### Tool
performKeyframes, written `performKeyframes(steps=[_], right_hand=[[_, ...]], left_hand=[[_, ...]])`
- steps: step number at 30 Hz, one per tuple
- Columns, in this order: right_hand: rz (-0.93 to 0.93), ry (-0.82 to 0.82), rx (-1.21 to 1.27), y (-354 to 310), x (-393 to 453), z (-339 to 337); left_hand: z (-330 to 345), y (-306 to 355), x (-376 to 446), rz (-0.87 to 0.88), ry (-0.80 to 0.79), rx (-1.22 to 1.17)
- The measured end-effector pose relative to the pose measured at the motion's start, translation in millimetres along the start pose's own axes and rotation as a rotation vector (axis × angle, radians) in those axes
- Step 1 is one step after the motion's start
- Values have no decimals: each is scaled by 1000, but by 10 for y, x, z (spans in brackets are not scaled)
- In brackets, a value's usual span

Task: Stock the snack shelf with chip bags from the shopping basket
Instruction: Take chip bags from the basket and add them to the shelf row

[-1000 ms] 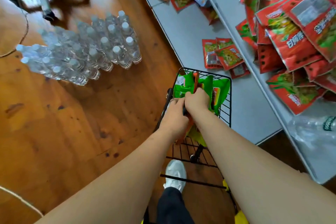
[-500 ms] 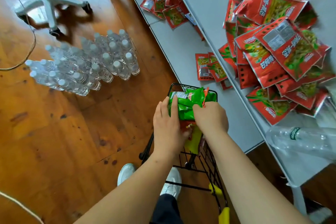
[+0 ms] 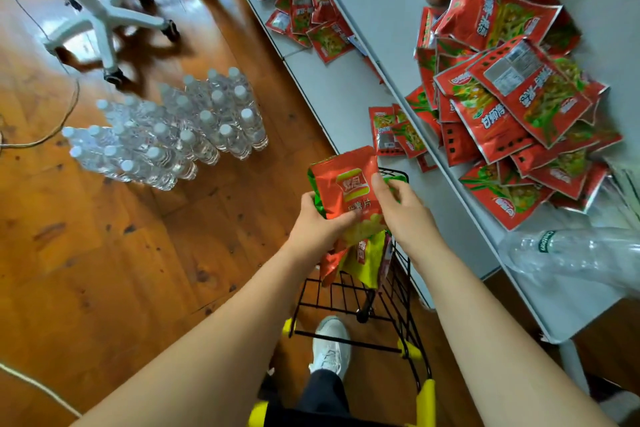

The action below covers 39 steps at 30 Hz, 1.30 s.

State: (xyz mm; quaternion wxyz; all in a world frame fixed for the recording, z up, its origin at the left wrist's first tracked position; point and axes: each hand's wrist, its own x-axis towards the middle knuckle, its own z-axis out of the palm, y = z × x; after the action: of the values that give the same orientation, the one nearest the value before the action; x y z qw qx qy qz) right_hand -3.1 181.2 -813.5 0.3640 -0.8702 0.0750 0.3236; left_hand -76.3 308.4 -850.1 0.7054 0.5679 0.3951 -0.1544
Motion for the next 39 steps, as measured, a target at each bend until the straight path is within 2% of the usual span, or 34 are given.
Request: performKeyframes(steps=[4,10,14,19,23,26,30,33,39], right_hand=[[5,-135,169,-51,-210,-49],[77,-117,396,-210,-965,-18],[106,1,486,-477,-1923,-67],[187,228,558,-697,-3362,-274],[207,399,666,-707,-4387,-569],[198,526,807,-511,-4977,-842],[182,729,949,-81,-5641,-1398],[209,859,1013,466,-6061,-1822],[299,1140,1122,1795,-6975,-2658]], left_hand=[[-169,250,-237,-74,-241,-148],[-348,486,-927,-88,-264,-112],[-493,775,-1710,-45,-182,25],[-503,1129,-2975,17,-250,283],[-254,1195,-3714,22,-307,433],[179,1286,-4386,30,-381,532],[1013,1277,-5157,201,-516,738],[1773,996,-5509,288,-660,848],[3329,195,-6584,262,-1007,866]])
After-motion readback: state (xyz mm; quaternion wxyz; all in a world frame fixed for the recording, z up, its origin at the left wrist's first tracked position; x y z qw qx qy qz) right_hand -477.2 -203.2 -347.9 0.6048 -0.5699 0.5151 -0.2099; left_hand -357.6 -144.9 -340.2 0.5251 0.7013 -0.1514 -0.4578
